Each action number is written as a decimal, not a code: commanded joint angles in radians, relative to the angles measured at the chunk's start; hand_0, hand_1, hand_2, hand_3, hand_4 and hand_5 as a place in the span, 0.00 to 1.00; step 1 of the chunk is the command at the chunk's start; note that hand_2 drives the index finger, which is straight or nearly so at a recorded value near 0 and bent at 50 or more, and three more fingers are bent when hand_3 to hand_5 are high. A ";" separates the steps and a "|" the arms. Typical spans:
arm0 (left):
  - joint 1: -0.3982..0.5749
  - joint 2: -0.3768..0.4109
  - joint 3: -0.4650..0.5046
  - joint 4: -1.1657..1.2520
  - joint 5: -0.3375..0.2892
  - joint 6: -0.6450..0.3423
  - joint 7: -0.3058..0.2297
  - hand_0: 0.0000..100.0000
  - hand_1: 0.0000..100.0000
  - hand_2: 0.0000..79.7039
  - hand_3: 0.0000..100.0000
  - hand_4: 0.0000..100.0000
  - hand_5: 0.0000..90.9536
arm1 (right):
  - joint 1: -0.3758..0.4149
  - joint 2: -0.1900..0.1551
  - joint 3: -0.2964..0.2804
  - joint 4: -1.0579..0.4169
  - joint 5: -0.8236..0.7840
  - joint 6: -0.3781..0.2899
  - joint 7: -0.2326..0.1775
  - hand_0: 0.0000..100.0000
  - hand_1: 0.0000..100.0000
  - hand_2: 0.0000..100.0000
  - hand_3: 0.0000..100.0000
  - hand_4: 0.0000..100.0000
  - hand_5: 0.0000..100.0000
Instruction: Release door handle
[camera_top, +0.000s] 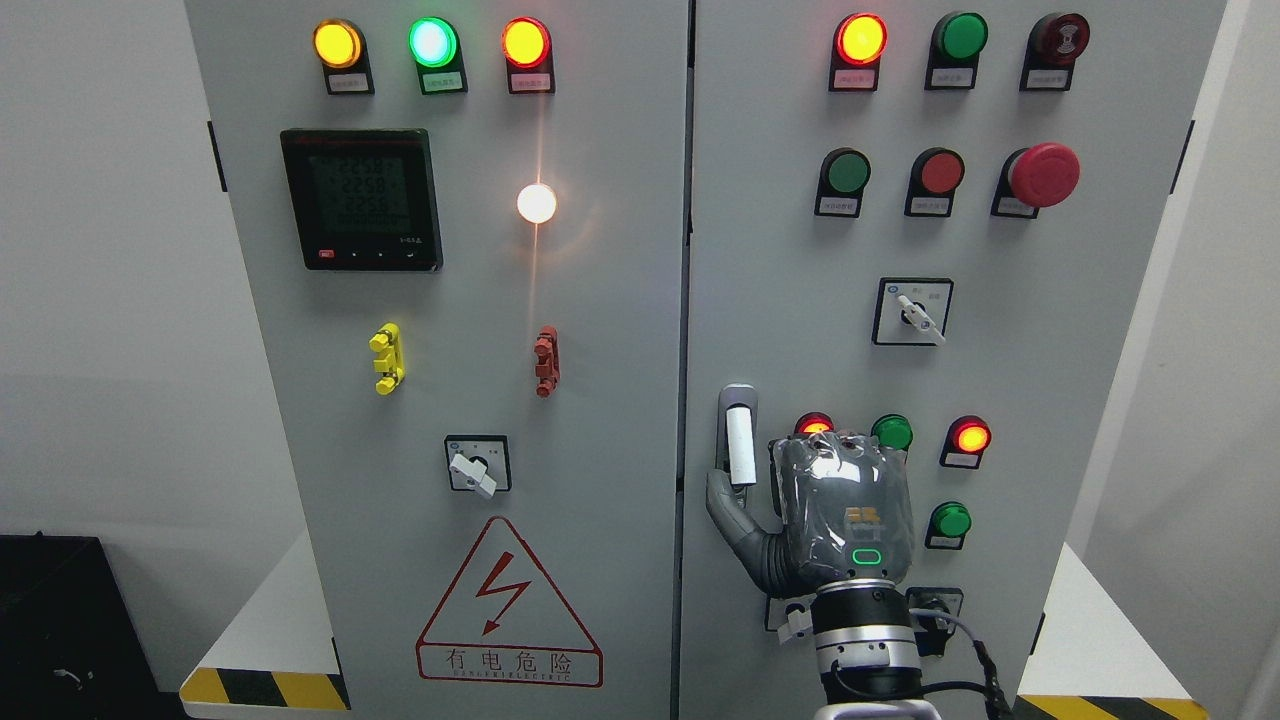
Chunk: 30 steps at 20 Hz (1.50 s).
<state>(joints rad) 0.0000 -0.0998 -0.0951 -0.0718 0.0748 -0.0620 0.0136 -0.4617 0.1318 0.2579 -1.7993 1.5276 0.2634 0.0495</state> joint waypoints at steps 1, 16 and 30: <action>0.017 0.000 0.000 0.000 0.000 -0.001 0.000 0.12 0.56 0.00 0.00 0.00 0.00 | 0.000 -0.003 -0.005 -0.002 0.000 0.000 0.000 0.43 0.28 0.98 1.00 1.00 0.98; 0.017 0.000 0.000 0.000 -0.001 -0.001 0.000 0.12 0.56 0.00 0.00 0.00 0.00 | 0.003 -0.009 -0.020 -0.005 0.008 0.000 -0.002 0.48 0.29 0.98 1.00 1.00 0.98; 0.017 0.000 0.000 0.000 0.000 -0.001 0.000 0.12 0.56 0.00 0.00 0.00 0.00 | 0.003 -0.008 -0.023 -0.020 0.020 0.011 -0.002 0.50 0.30 0.97 1.00 0.99 0.97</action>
<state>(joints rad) 0.0000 -0.0998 -0.0951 -0.0718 0.0748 -0.0620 0.0136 -0.4586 0.1249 0.2391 -1.8107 1.5445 0.2649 0.0478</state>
